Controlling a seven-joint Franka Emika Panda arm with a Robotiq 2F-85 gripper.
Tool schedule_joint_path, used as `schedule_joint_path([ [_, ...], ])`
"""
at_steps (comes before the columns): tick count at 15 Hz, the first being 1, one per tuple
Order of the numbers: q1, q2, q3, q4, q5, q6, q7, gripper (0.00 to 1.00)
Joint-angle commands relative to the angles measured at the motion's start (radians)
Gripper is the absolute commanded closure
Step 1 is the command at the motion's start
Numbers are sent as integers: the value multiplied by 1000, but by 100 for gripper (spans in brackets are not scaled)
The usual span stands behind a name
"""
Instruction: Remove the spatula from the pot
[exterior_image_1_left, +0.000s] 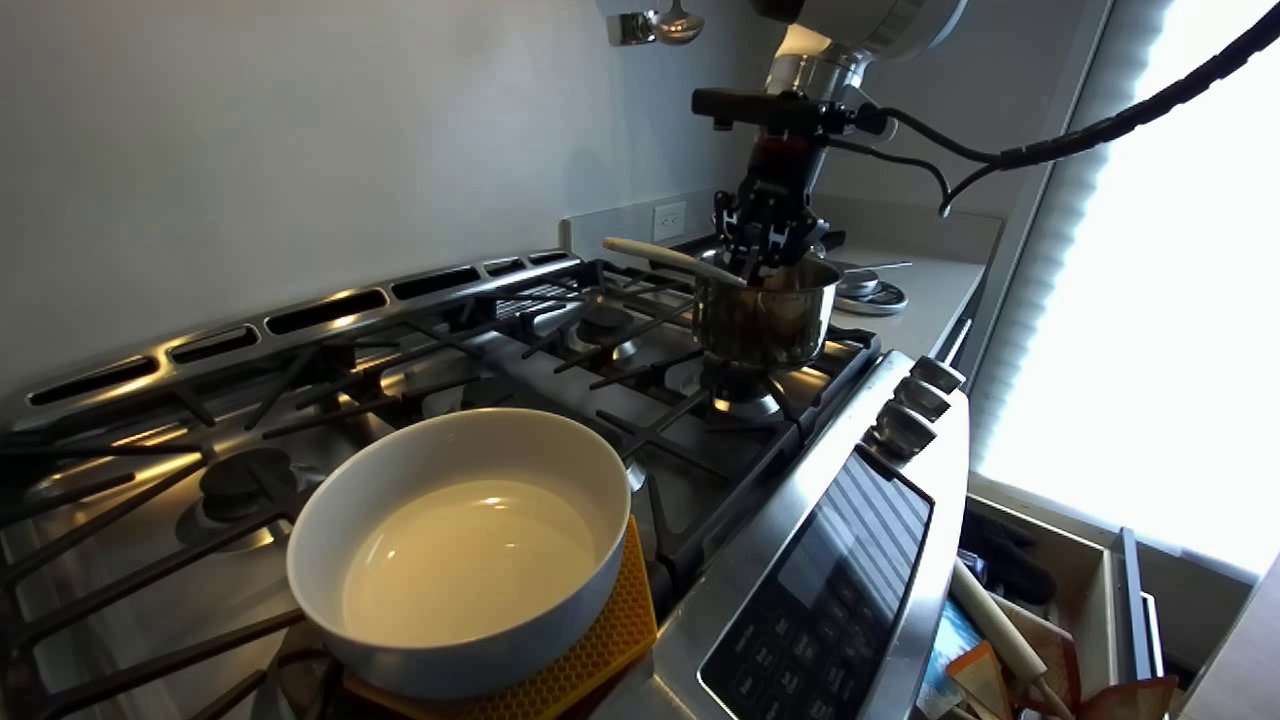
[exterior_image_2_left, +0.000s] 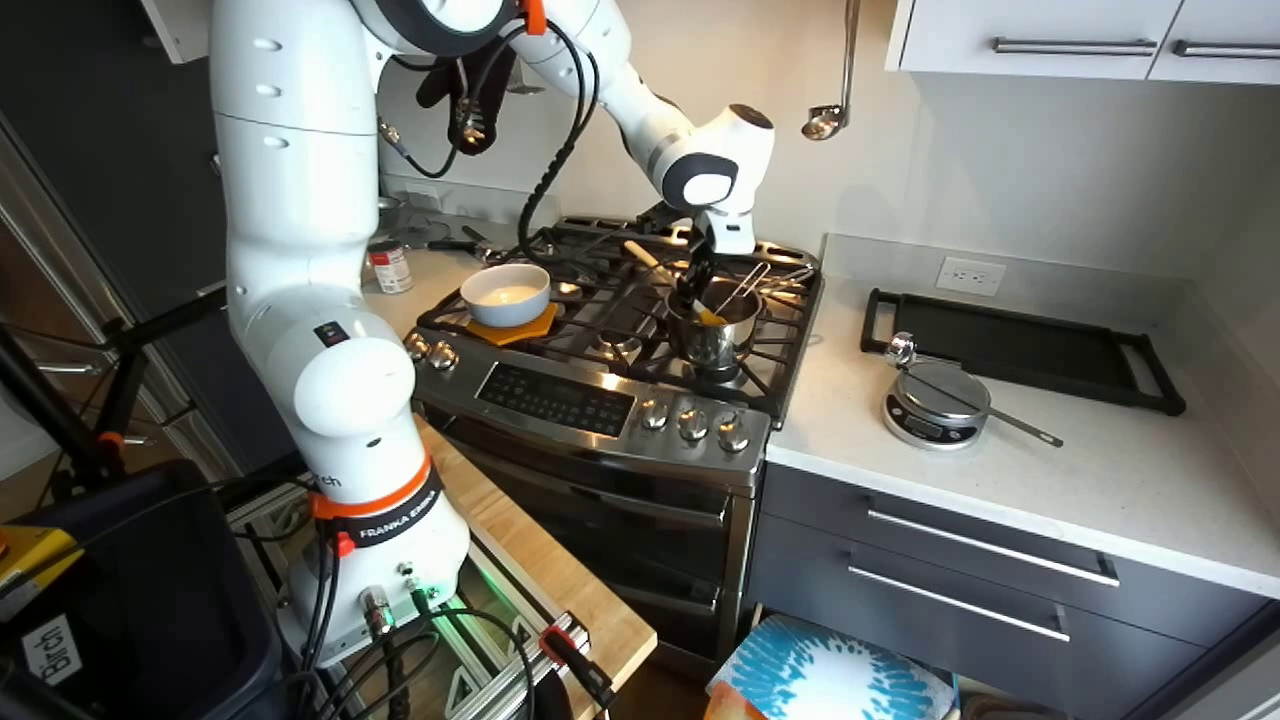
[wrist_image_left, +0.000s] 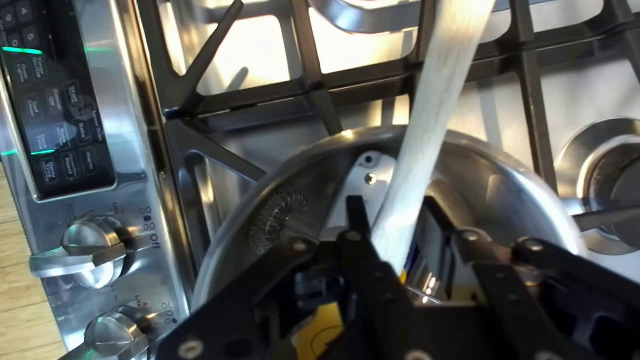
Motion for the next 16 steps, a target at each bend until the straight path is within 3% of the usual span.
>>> schedule_joint_path([
  [1,5,27,-1,24,11,1,20,100],
  [3,8,9,-3,21,1,5,30,94],
  [6,9,-61,7,-8,15,11,-4,94],
  [11,2,-229,51,-50,122,-14,-227,94],
  [16,36,-349,73,-34,77,-115,-393,94],
])
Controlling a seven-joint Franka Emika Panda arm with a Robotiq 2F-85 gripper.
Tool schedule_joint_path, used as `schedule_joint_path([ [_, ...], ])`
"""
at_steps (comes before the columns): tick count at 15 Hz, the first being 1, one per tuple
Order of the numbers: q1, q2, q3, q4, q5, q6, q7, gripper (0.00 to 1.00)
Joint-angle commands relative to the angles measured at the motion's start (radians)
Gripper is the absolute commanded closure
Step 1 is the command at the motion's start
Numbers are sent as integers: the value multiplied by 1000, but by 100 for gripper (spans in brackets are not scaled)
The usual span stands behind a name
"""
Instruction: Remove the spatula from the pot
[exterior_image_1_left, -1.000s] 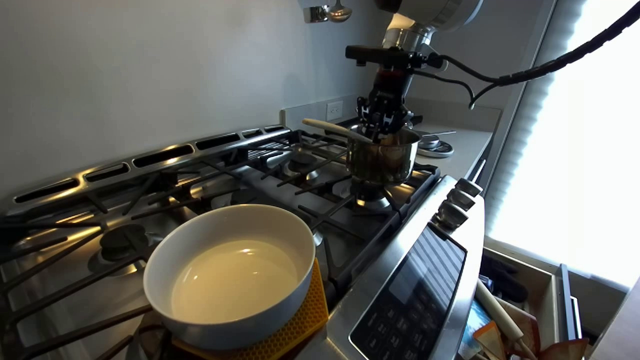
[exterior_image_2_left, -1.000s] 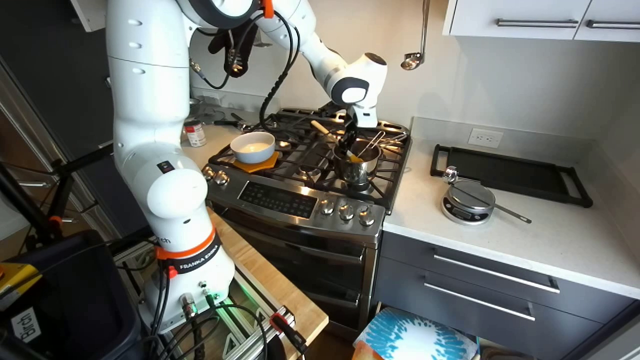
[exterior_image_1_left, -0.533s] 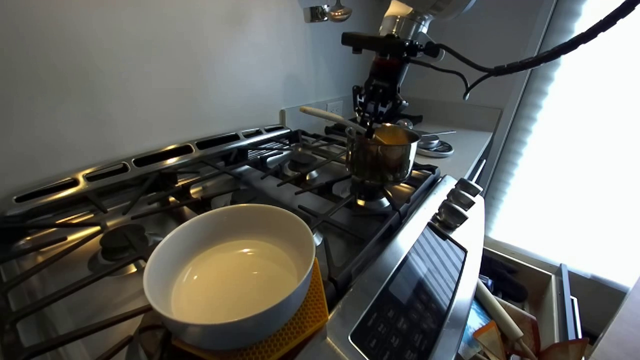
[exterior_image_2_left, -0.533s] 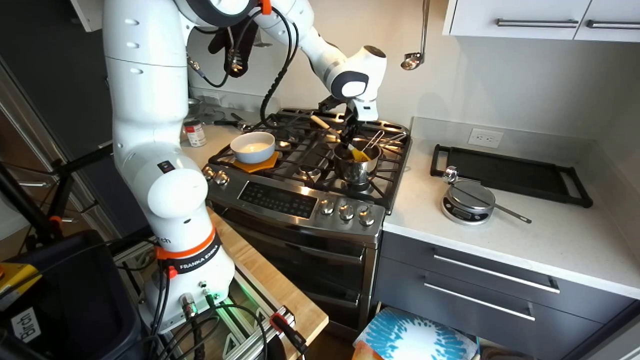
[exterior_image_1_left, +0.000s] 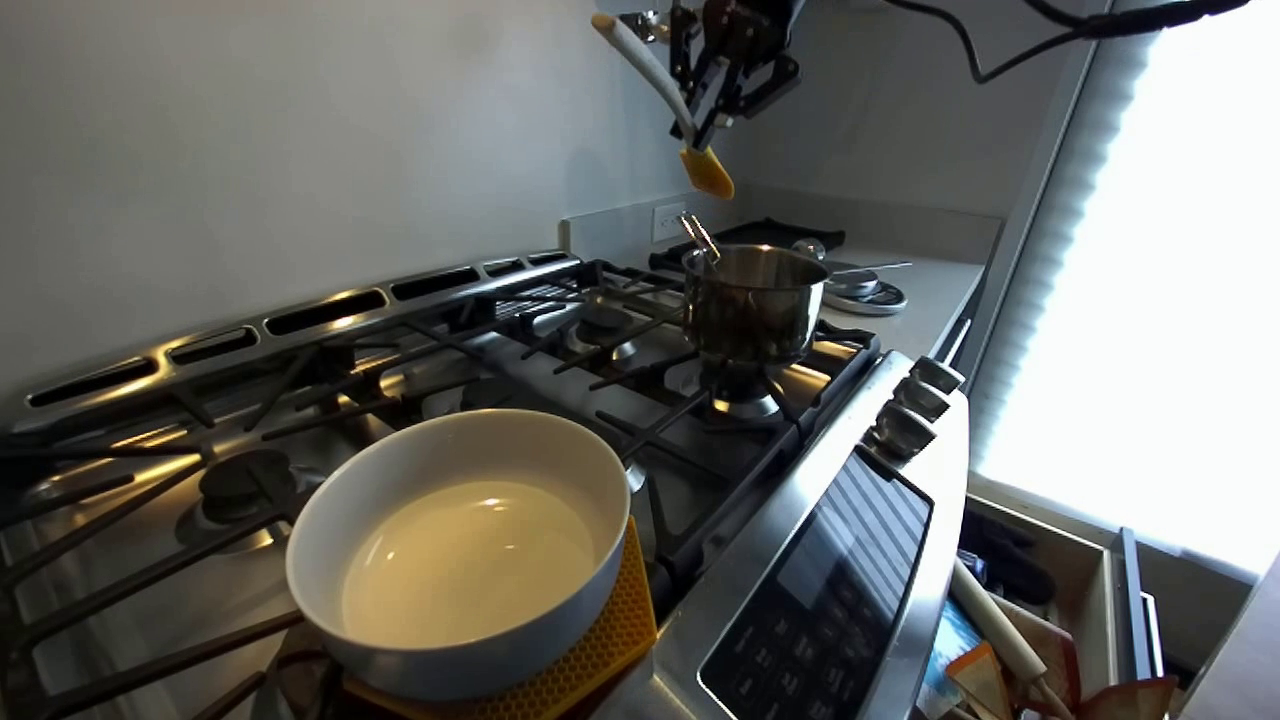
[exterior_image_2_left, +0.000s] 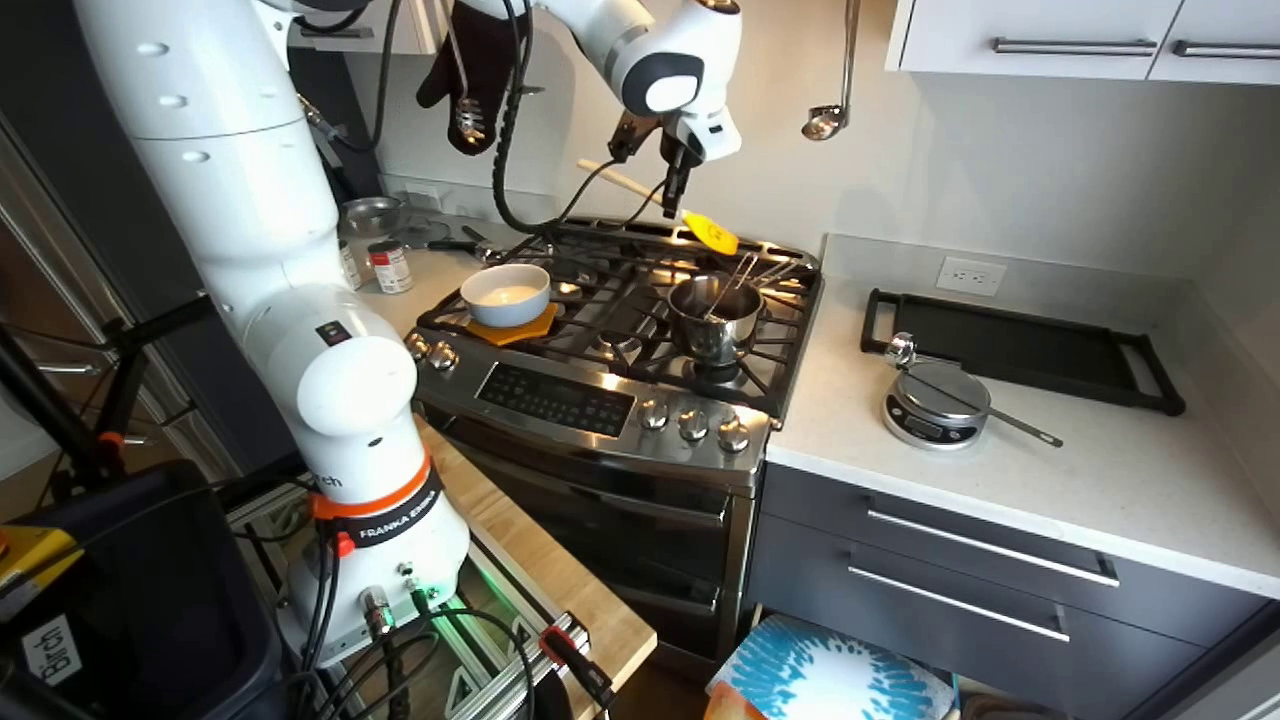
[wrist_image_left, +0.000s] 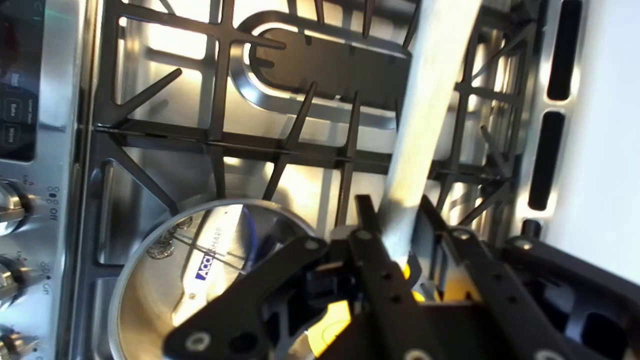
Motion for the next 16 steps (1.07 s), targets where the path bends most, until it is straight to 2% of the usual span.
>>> schedule_joint_path([
  [1,25,-62,16,-1,-42,-70,-114,94],
  [3,33,-29,24,42,-81,-111,-175,94],
  [6,33,85,23,114,-135,-156,-290,94],
  [10,48,206,24,200,-293,-192,-361,94],
  [13,39,179,19,159,-353,-200,-503,94],
  [14,47,205,22,172,-315,-170,-427,94],
  [15,46,206,21,171,-318,-171,-438,77],
  [16,46,205,21,171,-318,-171,-438,77],
])
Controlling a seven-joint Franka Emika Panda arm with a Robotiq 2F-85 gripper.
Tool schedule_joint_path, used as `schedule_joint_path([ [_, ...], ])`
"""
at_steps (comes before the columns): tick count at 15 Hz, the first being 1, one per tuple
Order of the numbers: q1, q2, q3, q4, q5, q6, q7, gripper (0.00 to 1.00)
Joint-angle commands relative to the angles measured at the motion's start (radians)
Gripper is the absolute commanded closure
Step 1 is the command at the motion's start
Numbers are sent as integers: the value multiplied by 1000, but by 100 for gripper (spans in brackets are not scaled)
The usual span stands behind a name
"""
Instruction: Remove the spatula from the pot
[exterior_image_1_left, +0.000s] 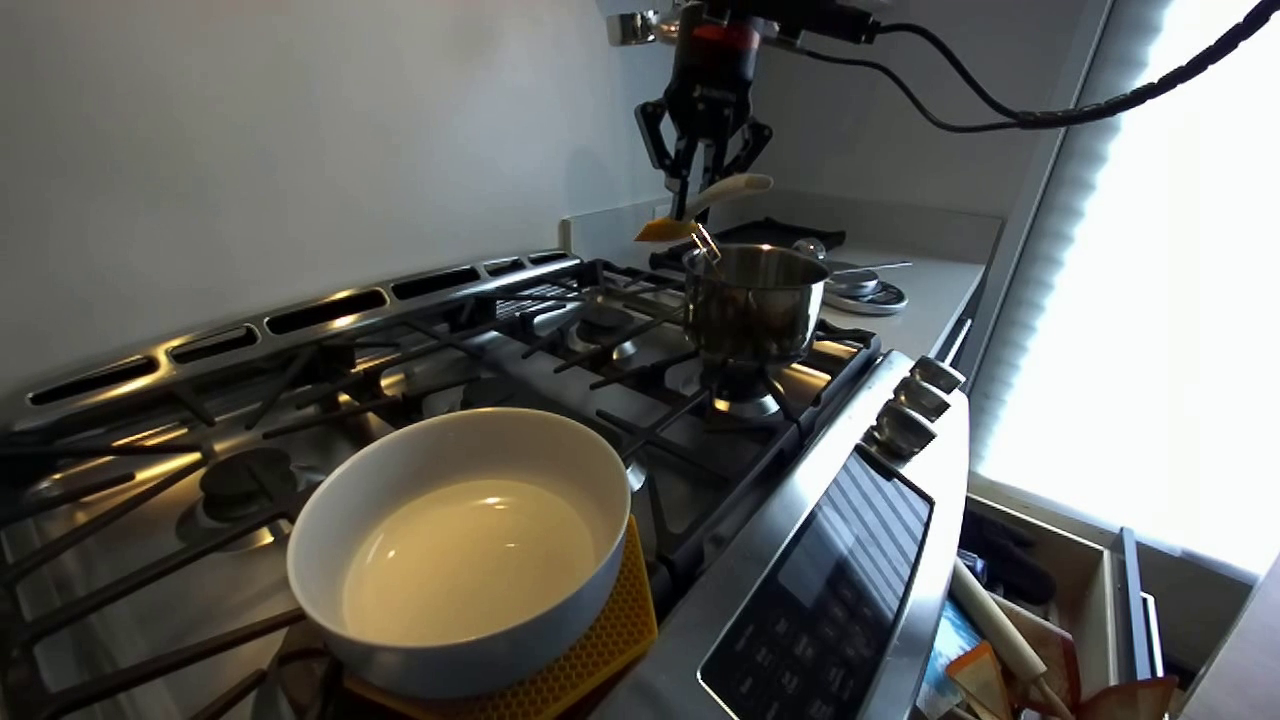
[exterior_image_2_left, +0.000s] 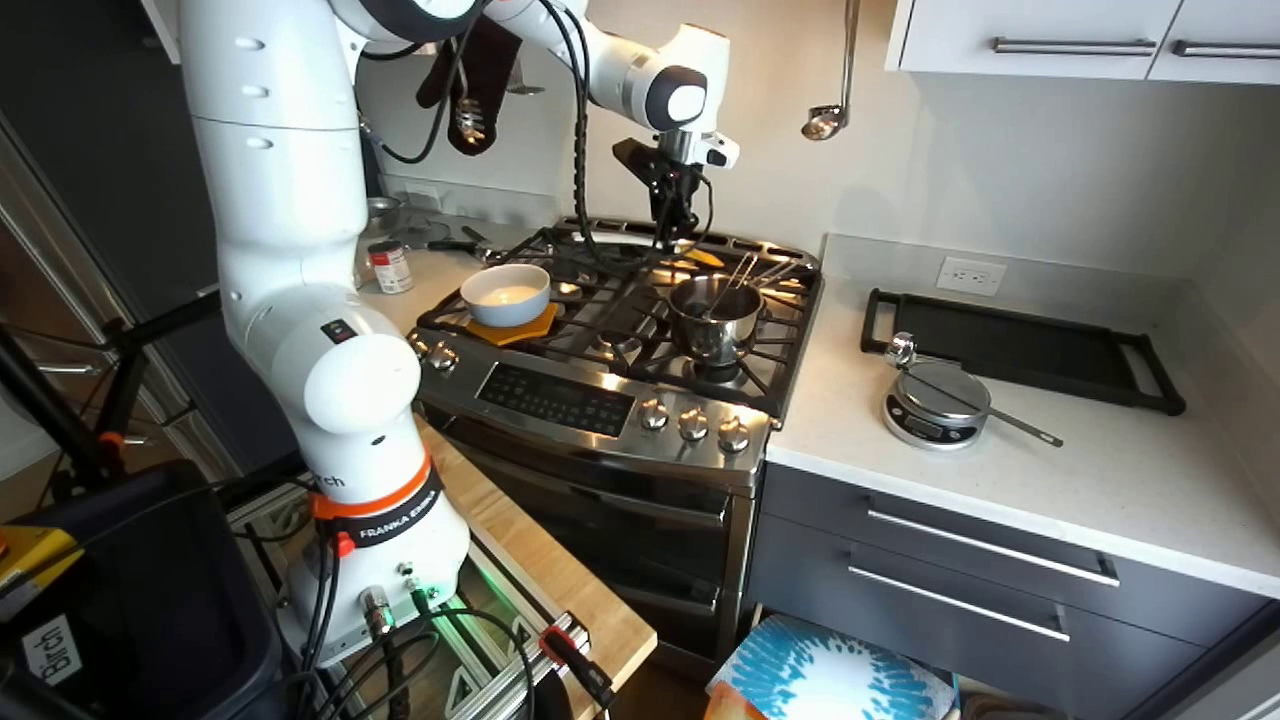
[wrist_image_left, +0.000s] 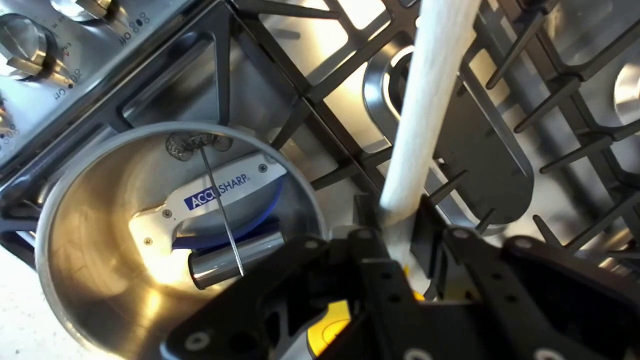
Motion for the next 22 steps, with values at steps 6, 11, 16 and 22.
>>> schedule_joint_path([
  [6,22,46,9,48,-38,91,-90,94],
  [11,80,267,68,308,-71,151,-223,94],
  [16,102,483,129,534,-83,127,-445,94],
  [22,105,464,143,489,-66,172,-468,94],
])
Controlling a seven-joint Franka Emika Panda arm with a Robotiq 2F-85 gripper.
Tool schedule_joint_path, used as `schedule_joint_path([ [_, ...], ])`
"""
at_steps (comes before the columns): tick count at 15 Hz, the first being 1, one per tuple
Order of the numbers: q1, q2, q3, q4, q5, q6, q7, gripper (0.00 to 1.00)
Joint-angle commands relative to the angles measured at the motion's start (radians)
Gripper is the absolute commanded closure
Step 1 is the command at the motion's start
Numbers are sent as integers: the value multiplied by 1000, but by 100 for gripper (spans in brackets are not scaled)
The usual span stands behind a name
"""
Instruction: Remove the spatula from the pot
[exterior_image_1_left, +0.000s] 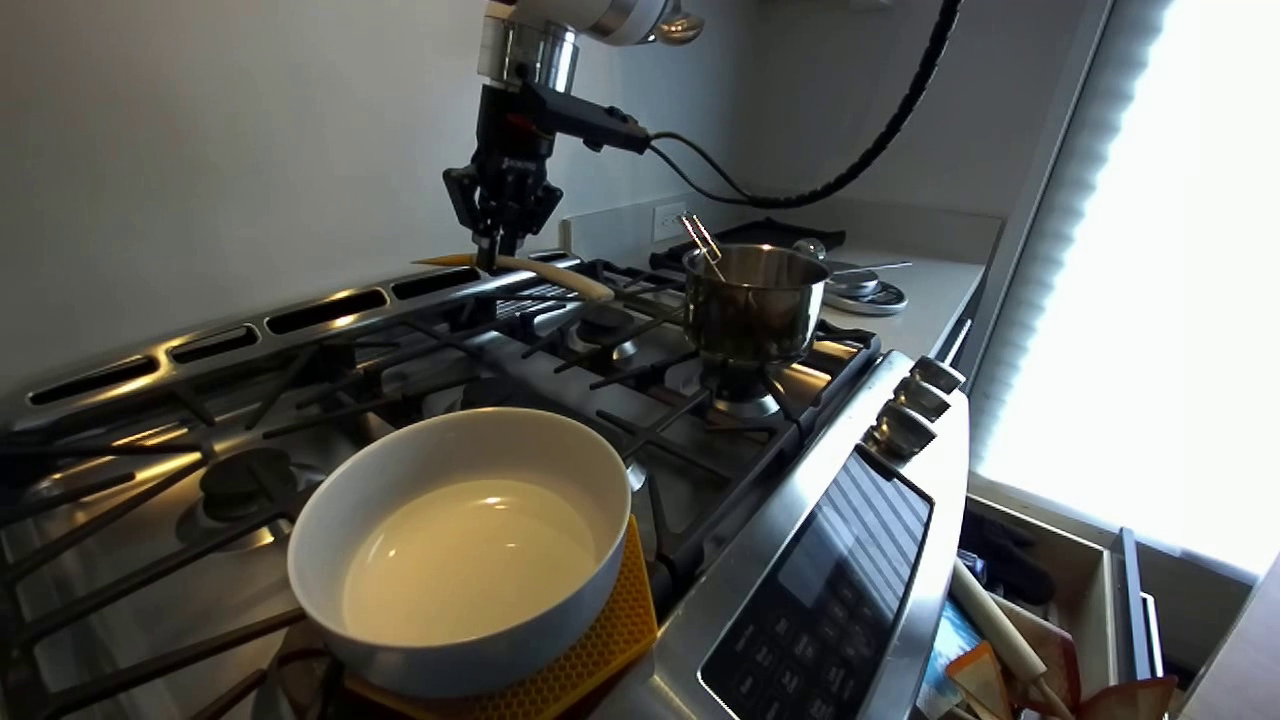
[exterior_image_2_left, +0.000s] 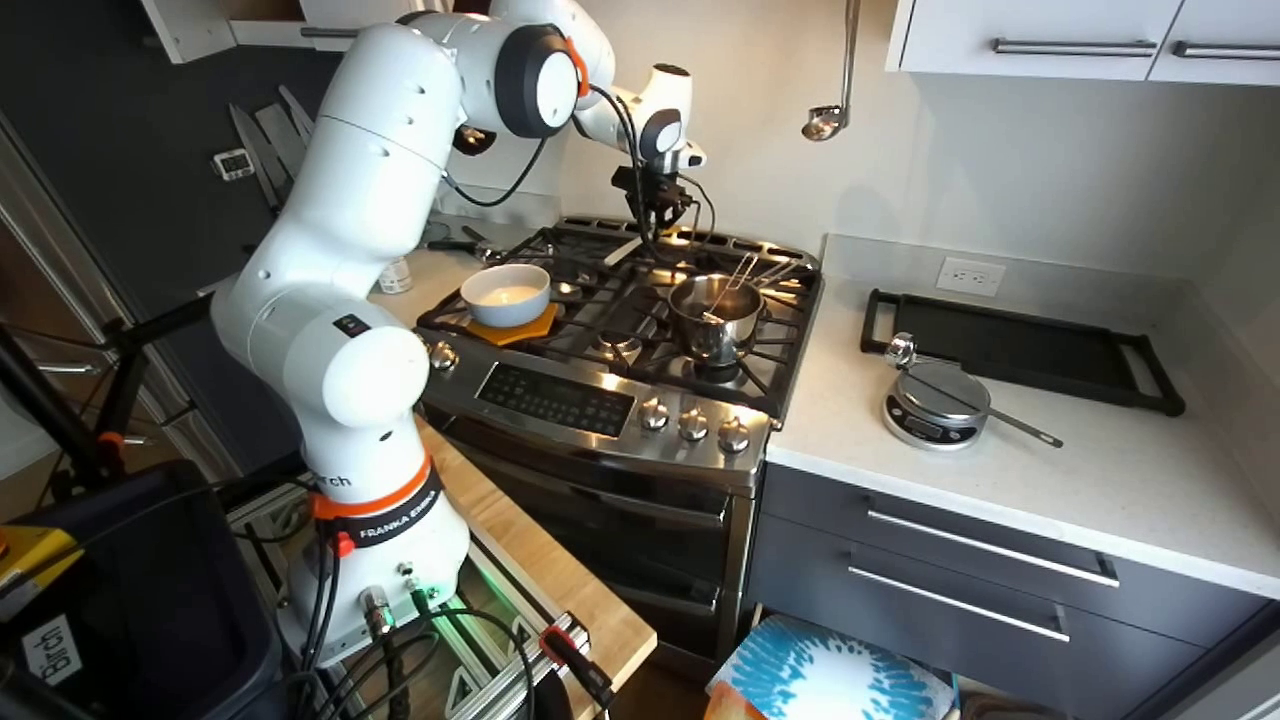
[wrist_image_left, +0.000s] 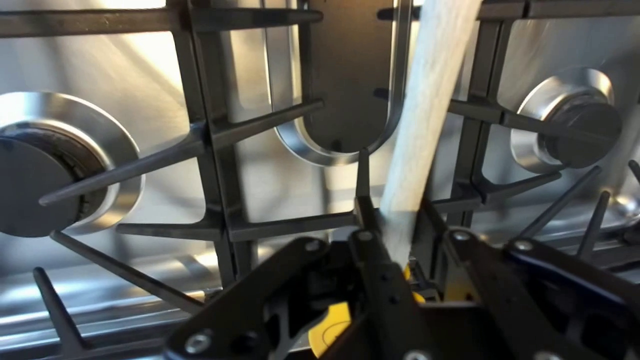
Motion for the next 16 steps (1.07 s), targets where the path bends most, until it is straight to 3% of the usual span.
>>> schedule_joint_path([
  [1,9,23,17,20,-21,-3,-40,94],
  [4,17,56,52,25,-12,-6,-93,94],
  [11,130,122,-24,17,-134,159,57,94],
  [16,163,162,-28,60,-155,44,115,94],
])
